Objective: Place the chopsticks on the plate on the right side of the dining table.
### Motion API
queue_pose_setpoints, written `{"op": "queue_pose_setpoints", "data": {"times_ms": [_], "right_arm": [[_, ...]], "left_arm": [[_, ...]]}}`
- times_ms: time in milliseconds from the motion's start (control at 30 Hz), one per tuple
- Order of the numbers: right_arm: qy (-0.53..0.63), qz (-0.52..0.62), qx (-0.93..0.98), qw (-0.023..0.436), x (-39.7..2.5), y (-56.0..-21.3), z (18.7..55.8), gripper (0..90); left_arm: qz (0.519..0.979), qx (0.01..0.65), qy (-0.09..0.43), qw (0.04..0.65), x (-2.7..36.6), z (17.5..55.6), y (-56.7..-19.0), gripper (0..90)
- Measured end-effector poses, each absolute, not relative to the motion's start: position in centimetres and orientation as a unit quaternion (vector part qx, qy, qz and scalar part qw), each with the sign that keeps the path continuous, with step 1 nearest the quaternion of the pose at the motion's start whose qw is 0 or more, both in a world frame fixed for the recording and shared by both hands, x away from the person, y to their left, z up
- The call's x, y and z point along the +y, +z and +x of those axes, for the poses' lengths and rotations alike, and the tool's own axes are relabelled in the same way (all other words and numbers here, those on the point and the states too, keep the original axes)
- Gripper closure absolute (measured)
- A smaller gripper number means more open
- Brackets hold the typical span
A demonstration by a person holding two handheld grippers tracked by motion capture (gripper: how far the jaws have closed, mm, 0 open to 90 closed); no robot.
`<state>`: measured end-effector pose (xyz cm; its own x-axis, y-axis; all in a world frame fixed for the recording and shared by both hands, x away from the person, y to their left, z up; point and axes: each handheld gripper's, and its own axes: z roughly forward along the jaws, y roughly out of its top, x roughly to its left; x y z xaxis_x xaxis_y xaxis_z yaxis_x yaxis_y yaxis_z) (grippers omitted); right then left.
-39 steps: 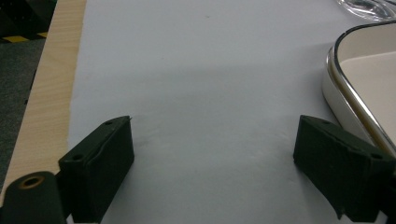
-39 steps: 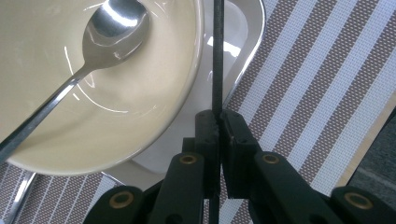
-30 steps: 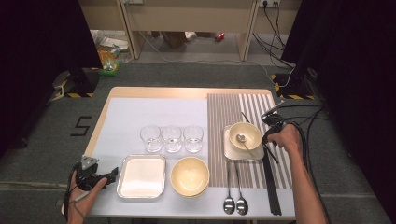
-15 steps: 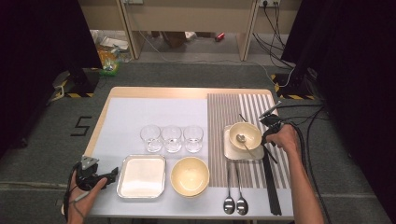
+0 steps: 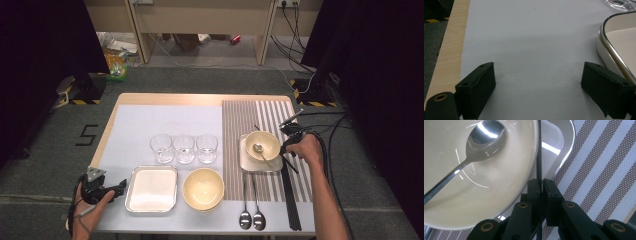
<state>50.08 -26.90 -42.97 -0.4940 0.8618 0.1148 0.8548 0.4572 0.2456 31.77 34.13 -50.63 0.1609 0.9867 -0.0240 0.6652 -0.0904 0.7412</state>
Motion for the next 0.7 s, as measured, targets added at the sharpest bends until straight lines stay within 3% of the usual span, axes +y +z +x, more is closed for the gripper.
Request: {"op": "queue_pose_setpoints", "data": {"times_ms": [300,700], "right_arm": [[0.156,0.499,0.852,0.030,-28.2,-42.0,48.4,73.5],[0.169,0.474,0.863,0.049,-29.3,-41.8,45.3,67.0]], "left_arm": [[0.693,0.596,0.255,0.316,34.1,31.8,-50.6,11.1],[0.693,0.596,0.255,0.316,34.1,31.8,-50.6,11.1]]}}
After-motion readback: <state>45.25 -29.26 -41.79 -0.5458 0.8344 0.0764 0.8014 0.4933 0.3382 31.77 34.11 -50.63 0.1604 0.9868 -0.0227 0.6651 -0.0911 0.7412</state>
